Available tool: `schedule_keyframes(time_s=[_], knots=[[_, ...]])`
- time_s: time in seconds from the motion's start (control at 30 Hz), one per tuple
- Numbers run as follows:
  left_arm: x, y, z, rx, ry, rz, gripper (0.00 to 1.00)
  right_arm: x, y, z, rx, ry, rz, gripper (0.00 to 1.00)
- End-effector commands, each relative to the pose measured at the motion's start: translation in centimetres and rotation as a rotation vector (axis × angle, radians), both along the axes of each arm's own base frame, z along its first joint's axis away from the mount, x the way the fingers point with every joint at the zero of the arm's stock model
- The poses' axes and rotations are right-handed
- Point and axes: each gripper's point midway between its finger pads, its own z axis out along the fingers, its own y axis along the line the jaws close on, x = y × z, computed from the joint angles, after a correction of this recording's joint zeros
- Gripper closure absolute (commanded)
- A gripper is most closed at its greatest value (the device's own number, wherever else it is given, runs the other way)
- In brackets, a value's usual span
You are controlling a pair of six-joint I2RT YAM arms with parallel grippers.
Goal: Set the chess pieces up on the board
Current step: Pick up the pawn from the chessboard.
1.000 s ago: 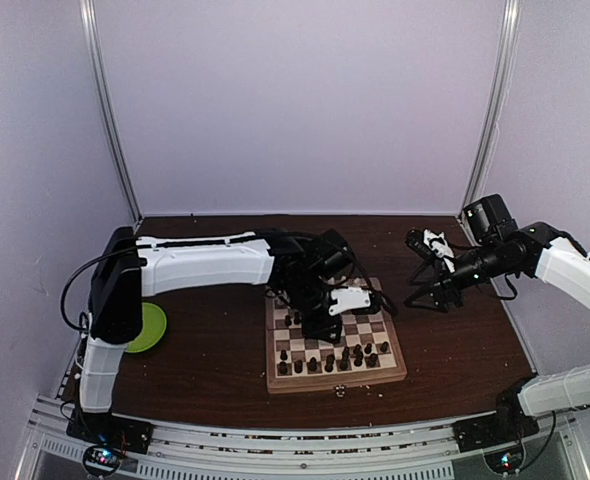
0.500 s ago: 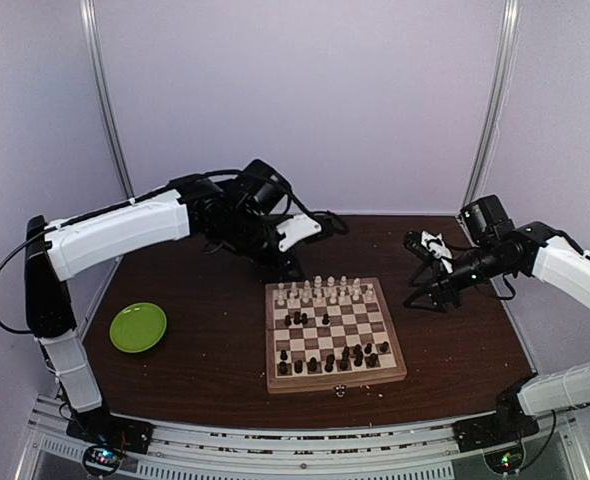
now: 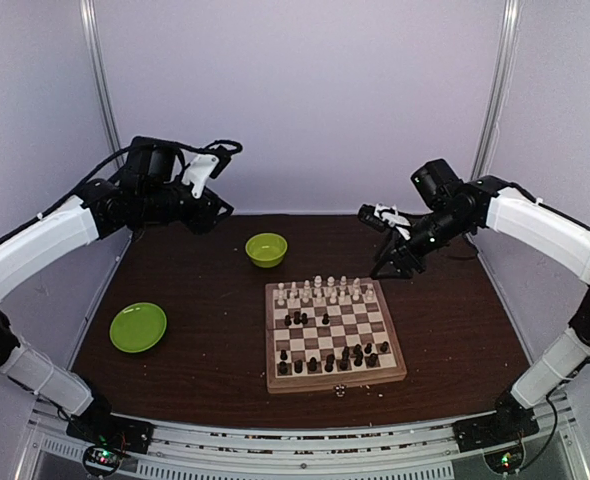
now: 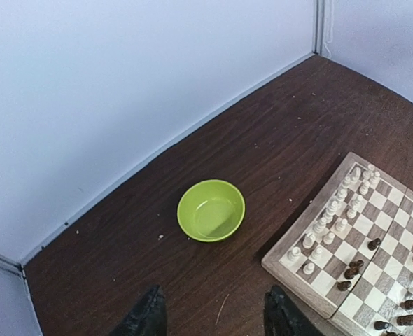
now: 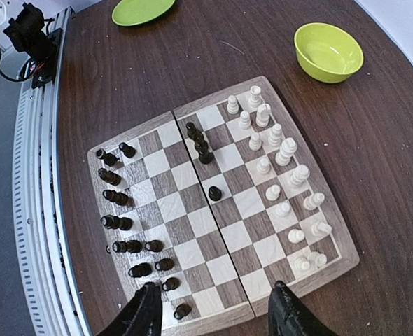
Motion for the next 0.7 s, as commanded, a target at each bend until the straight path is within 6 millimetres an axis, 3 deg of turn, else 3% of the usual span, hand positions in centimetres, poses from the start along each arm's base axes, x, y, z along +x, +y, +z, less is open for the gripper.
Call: schedule_keyframes(time_s=[0.0,0.33,0.67], knots=[[1.2,2.5,2.3,-0.171,-0.101,0.081,0.48,0.9,1.7,-2.0,-0.138,0.047,-0.002,0.50],[-0.5,4.0,5.2,-0.180,-0.198,0.081,0.45,2.4,7.0,-8.2,-0.341,0.081,0.048,0.54],[-0.8,3.3,5.1,-0.207,-0.176,0.046,0.45,2.7,8.1,-11.8,-0.480,0.057,0.058,0.52]])
